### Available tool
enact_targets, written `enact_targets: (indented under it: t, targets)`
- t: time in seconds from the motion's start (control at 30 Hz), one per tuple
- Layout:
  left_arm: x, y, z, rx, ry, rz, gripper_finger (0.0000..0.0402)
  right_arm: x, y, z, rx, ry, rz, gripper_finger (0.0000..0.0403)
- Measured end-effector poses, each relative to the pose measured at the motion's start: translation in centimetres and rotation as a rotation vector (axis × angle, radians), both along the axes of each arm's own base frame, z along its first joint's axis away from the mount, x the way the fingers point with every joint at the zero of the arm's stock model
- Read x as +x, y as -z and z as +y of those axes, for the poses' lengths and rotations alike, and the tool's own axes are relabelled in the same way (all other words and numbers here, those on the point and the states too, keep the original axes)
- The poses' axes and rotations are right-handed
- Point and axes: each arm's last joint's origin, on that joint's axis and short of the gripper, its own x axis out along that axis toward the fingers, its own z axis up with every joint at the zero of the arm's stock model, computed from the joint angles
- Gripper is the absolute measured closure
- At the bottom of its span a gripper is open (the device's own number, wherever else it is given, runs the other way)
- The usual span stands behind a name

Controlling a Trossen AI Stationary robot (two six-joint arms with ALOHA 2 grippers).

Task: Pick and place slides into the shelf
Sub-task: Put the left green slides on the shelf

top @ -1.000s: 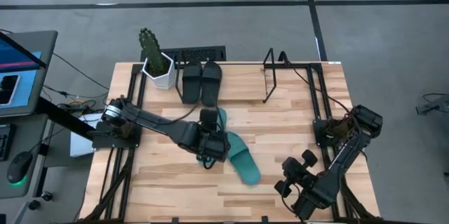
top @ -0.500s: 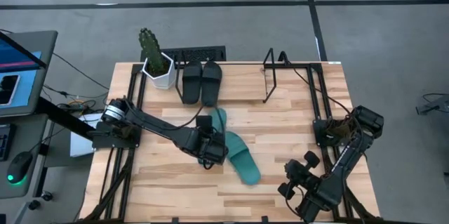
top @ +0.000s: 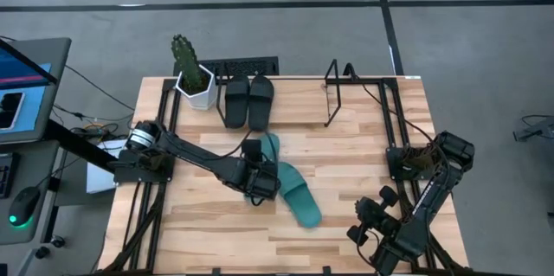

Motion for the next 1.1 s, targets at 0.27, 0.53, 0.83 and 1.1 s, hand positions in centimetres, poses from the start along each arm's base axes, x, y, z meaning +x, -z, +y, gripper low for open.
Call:
enact_targets:
  t: [0.27, 0.53, 0.83, 1.1]
  targets:
    - [0.6, 0.0, 1.1, -0.012, 0.024, 0.014, 0.0273, -0.1, 0.0, -0.1, -0.008, 0.005, 0.018, 0.0403]
    - [0.3, 1.5, 1.5, -0.058, 0.025, 0.032, 0.0273, -0.2, -0.1, -0.2, -0.014, 0.016, 0.029, 0.0403]
    - [-0.6, 3.2, 2.1, 0.026, -0.006, 0.052, 0.0273, -0.1, -0.1, -0.5, -0.025, 0.025, 0.037, 0.0403]
    - [0.4, 3.1, 3.3, 0.026, -0.045, -0.029, 0.0273, 0.3, -0.1, -0.8, -0.027, 0.041, 0.037, 0.0403]
